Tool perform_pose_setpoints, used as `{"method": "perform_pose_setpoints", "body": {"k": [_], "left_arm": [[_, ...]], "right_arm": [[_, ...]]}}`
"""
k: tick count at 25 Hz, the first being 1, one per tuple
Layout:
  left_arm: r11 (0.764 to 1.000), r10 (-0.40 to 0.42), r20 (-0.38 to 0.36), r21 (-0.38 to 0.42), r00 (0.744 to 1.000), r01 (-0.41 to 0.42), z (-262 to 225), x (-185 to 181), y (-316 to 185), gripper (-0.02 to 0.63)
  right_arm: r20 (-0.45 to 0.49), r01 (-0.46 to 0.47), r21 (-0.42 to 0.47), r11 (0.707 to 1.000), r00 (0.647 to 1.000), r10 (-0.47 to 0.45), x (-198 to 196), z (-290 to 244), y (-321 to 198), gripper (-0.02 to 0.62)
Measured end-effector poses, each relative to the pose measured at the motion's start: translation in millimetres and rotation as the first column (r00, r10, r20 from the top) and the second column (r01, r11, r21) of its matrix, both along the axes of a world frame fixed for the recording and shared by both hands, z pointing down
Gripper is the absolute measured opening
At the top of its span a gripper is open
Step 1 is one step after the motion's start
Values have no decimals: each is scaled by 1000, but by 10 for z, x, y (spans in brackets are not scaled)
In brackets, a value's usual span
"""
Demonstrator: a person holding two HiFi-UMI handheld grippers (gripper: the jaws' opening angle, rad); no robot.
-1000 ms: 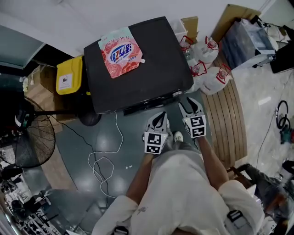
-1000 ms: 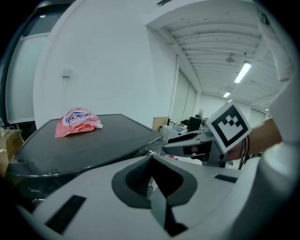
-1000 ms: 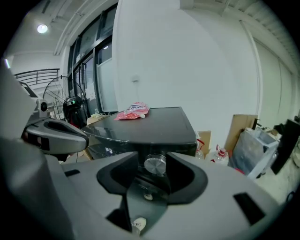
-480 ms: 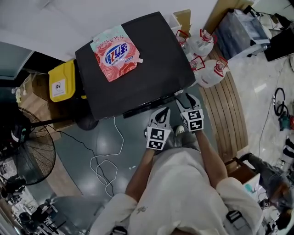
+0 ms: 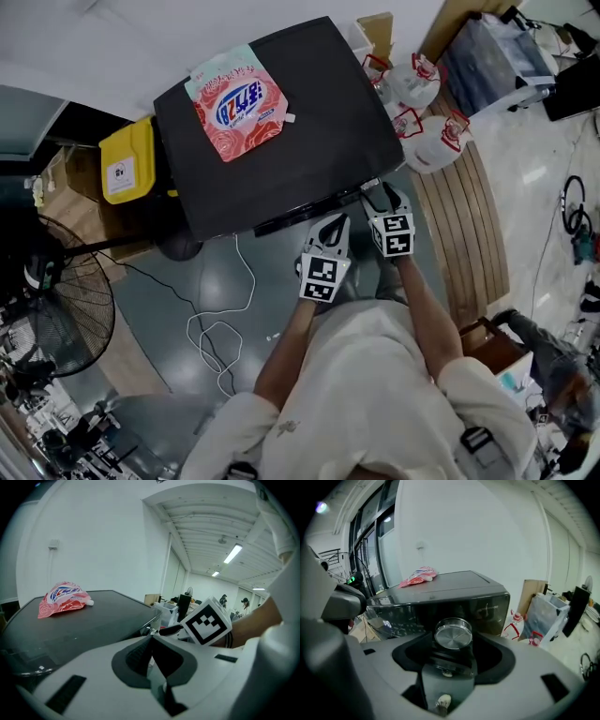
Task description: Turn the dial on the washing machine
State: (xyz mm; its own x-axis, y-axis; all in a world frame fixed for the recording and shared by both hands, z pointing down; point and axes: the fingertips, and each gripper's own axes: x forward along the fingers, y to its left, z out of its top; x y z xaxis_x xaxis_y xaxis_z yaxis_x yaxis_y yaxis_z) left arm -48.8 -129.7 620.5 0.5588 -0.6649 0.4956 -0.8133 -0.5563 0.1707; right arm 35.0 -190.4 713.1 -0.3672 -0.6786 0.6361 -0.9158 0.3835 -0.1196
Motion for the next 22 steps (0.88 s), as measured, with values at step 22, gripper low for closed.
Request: {"method": "perform_pose_setpoints", "body": {"k": [22], "left_arm": [[995, -93, 52, -23, 994, 94, 109, -106, 20, 12]], "right_arm": [[239, -21, -80, 997, 970, 40, -24, 85, -81, 275]]}}
